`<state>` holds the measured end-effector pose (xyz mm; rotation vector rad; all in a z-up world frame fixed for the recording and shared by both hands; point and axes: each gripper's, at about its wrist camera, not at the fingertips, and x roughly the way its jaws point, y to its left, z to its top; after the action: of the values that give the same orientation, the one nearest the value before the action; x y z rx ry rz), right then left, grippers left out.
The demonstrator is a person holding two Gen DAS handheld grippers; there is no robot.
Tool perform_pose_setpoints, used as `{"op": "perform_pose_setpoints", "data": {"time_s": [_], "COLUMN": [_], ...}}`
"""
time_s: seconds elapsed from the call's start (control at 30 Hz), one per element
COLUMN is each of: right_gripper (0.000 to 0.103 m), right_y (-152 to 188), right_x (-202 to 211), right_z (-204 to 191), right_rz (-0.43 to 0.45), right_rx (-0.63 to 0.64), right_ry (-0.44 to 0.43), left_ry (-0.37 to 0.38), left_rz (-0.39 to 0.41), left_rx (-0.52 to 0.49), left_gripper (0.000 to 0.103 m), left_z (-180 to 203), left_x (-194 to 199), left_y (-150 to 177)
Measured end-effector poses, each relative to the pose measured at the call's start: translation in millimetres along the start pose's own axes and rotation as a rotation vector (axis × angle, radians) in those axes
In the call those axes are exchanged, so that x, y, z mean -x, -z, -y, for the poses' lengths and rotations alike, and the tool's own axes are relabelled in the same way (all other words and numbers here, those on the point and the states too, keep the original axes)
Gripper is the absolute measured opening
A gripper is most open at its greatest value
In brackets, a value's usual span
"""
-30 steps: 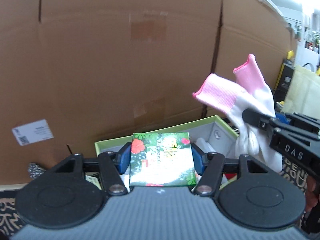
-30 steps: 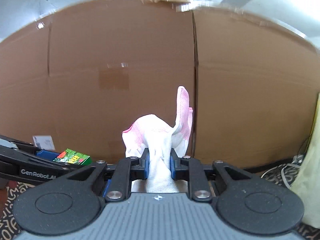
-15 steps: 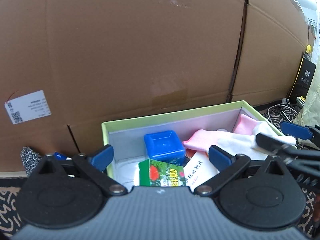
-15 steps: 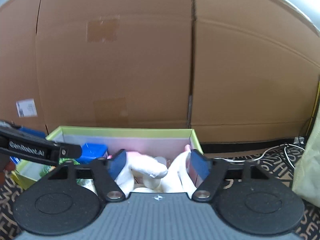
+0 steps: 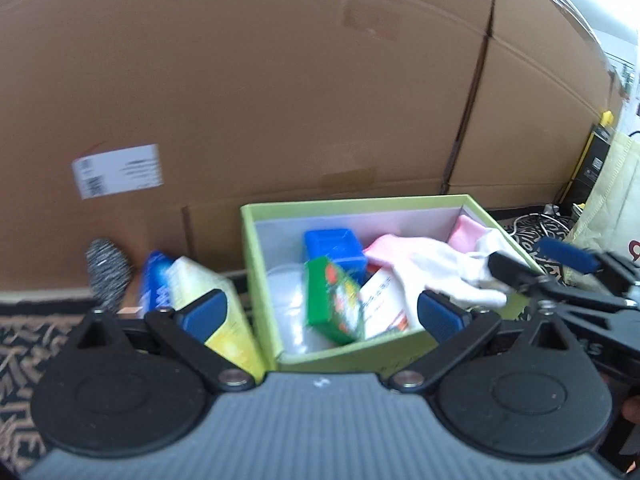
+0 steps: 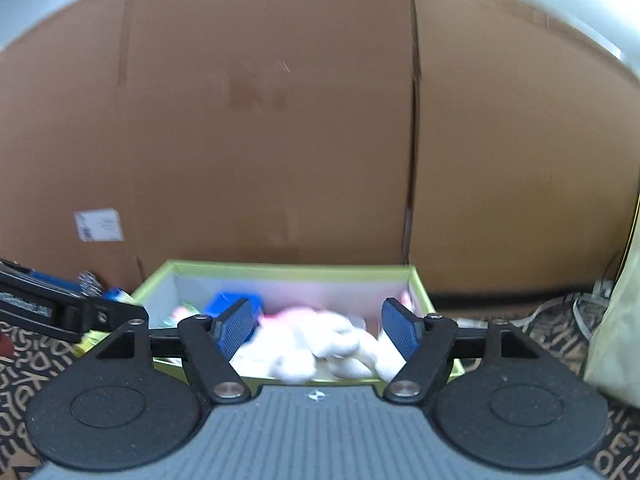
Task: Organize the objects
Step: 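Carry green box and white gloves into the lime-green box and release both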
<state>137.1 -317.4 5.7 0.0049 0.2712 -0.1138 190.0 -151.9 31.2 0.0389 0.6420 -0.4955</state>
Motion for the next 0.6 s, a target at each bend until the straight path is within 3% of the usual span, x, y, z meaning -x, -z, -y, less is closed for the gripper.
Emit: {"op": "perform_pose_setpoints", "data": {"time_s": [0.13,0.2,0.6], "right_gripper": [0.086,0.086,0.086], "right_y": [3,10,62], "right_x": [30,40,52], "right_z": [-17,-26,-83], "right_rz": [0.049,0.050,-0.108], "right_rx": [0.008,0.016,-0.031], "right_ry": [-0.033,-0.041,-0.170], "left_ry": [-0.067,-0.089,-0.228], "left_rz": [0.005,0.027,-0.040], "left_rx": [-0.011,-0.007,0.069], "left_gripper": [0.103,0.103,0.103], "left_z": [-7,-13,-66], "left_x": [32,47,85], "left_y": [14,24,80]}}
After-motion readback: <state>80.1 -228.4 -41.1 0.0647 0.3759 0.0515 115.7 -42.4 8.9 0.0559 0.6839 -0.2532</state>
